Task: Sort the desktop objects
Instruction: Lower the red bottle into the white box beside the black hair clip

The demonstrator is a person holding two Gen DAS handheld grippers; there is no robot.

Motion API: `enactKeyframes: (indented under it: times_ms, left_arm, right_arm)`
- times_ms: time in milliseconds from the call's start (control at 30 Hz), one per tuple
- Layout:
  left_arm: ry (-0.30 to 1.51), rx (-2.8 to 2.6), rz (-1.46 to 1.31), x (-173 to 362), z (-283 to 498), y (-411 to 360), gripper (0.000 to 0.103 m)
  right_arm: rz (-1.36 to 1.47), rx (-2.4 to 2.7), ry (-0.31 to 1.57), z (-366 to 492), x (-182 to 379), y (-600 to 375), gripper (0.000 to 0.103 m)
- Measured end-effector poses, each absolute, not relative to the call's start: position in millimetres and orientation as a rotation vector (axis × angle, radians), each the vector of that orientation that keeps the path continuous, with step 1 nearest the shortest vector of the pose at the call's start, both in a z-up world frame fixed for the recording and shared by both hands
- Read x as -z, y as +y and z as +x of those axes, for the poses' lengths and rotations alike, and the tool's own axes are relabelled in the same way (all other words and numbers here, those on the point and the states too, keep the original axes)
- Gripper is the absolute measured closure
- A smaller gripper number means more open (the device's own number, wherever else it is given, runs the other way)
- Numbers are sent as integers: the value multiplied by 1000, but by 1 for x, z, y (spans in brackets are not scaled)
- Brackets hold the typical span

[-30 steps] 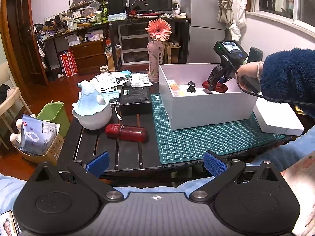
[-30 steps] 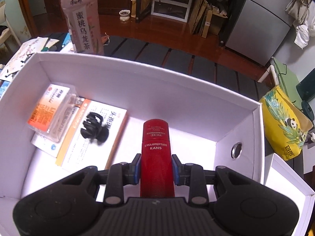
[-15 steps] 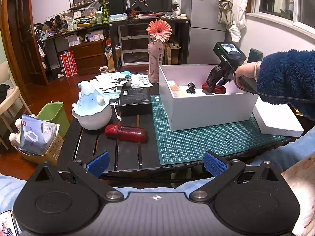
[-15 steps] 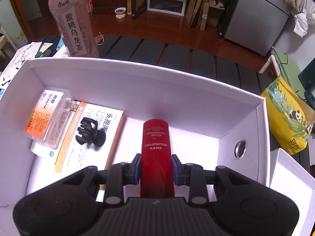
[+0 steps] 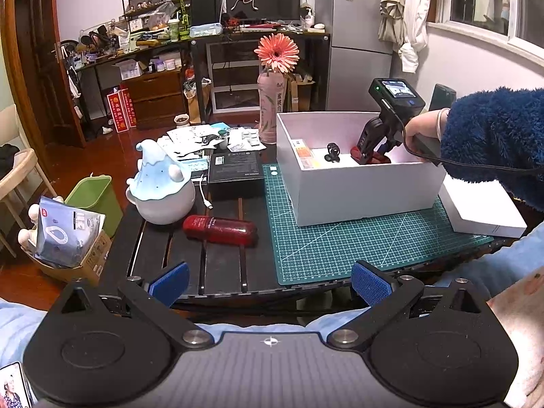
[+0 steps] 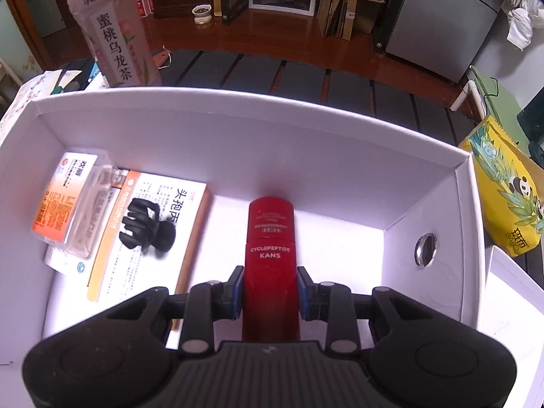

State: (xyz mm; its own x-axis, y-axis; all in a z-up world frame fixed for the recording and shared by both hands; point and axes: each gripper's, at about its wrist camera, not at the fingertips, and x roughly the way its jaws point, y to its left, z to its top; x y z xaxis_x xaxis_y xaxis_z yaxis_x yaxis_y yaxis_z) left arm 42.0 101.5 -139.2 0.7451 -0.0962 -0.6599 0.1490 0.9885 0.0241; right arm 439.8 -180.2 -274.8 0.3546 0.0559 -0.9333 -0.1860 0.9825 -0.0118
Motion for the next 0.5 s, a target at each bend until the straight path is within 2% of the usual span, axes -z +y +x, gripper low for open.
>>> enactKeyframes:
  times_ms: [500]
  left_arm:
    - [710, 125, 70, 139, 41, 104, 0]
  right_arm:
    - [-78, -184, 1229, 441, 280, -183, 74]
